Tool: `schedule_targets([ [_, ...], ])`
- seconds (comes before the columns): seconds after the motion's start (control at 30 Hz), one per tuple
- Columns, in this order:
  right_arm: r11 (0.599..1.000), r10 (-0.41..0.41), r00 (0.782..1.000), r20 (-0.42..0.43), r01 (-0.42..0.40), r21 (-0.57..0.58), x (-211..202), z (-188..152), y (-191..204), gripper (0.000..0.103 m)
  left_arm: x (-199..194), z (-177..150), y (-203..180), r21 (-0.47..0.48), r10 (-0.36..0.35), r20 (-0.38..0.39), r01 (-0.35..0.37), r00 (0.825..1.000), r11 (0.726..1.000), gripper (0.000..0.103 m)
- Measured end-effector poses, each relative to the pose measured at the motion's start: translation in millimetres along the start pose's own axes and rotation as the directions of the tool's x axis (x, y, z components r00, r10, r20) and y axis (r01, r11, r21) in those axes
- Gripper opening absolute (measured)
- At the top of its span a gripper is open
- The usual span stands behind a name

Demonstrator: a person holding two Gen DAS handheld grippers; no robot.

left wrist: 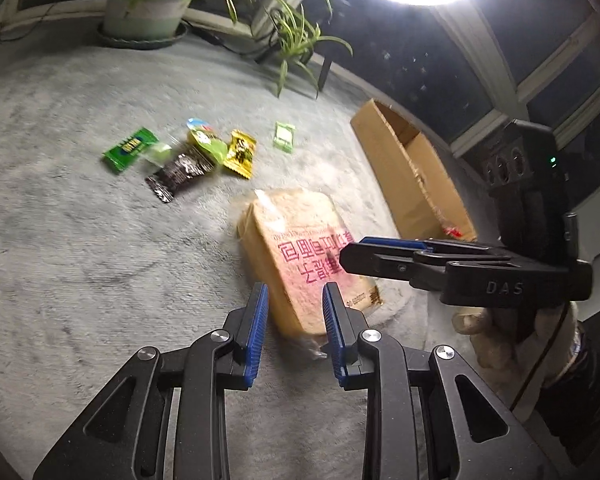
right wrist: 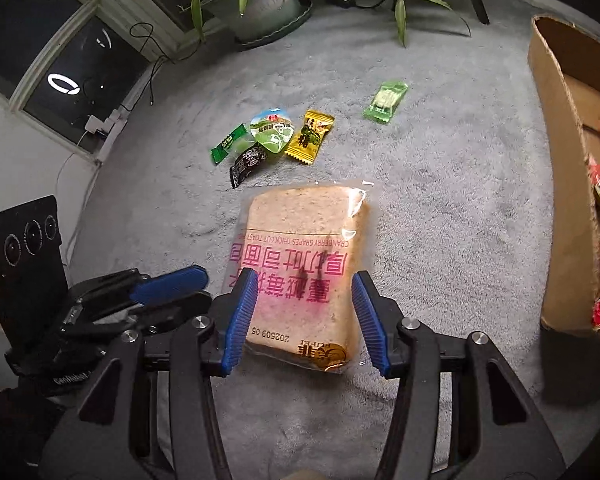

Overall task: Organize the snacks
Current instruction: 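Move the right tool to the bread loaf bag and grasp it, then lift the bread bag with the right tool, lower into the box, open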

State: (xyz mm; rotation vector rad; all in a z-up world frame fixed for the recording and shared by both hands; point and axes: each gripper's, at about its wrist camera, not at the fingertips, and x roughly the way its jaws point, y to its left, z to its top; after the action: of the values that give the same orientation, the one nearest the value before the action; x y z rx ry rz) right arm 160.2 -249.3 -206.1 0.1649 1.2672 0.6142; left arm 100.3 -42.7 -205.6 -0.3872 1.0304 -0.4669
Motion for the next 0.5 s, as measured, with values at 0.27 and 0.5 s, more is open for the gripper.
schedule_targets([
  [0.27,0.998,0.047,0.999,0.003,-0.047,0.048,11,-3,-13,0.046,19,0,-7,0.030,0.002,-0.035,-0.001,0.999,1.000,0.026],
  [0.5,0.997,0.060,0.998,0.002,-0.060,0.039,13,-3,-14,0.045,26,1,-13,0.070,0.026,-0.047,-0.023,0.999,0.997,0.032],
])
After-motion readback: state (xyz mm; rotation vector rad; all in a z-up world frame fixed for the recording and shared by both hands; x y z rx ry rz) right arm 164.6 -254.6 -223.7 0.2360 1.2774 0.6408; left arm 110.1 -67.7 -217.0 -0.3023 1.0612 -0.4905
